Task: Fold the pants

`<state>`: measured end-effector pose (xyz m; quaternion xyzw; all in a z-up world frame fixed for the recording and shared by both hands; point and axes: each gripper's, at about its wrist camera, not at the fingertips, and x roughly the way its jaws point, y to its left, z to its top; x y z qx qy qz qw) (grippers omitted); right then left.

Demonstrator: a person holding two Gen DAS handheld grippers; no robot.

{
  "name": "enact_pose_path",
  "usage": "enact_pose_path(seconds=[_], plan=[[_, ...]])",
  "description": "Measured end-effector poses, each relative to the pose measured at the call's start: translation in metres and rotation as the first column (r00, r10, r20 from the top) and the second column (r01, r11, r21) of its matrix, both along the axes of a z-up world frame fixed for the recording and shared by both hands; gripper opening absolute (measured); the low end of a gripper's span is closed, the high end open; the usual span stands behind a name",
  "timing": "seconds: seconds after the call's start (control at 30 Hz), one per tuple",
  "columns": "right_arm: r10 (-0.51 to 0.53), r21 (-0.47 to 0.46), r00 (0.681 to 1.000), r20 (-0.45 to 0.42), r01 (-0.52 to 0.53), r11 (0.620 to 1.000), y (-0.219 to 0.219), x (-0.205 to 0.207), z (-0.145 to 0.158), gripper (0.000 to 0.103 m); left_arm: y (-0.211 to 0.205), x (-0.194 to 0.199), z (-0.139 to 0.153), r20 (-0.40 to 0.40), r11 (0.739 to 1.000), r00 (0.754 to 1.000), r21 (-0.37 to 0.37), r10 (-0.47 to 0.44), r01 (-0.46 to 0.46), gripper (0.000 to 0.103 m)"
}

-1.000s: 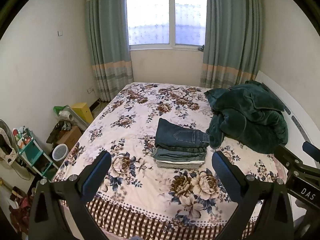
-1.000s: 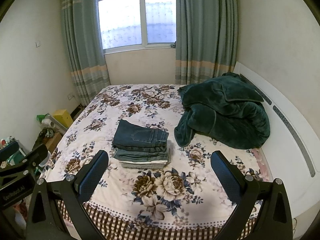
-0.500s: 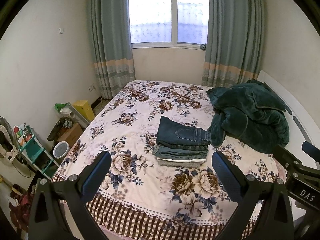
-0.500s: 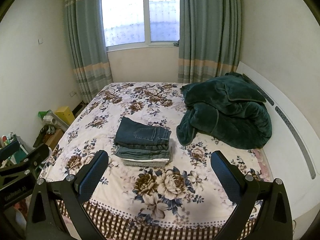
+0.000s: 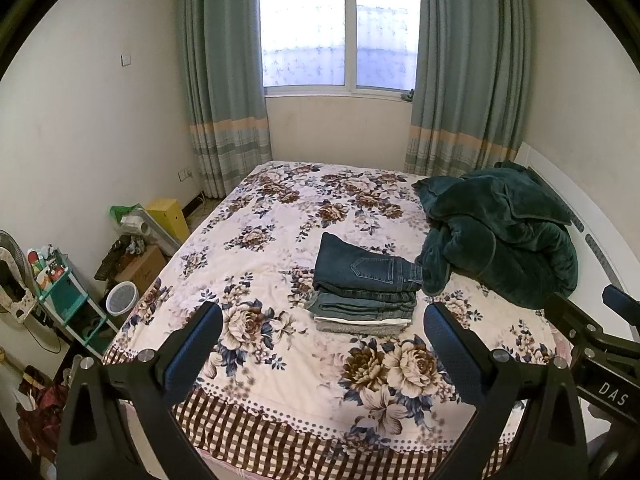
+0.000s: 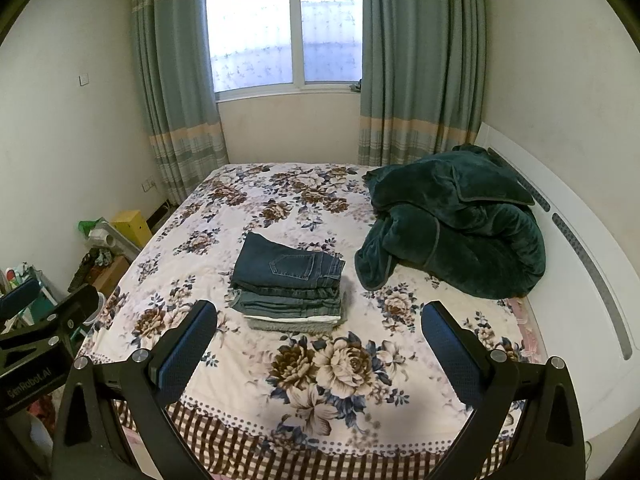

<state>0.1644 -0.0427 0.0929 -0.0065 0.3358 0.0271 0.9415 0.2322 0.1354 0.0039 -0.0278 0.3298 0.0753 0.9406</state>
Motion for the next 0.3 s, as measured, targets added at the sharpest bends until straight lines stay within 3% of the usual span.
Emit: enact_pose_path(seconds=[0.3], plan=[[-0.001,-0.001,1.000,0.000,0.001,1.000,0.0011,-0.0001,-0.0003,0.103,-0.0020,-0.0016,-0.0006,0.005,1.000,1.000,-0.003,-0.001,0.001,0.103]])
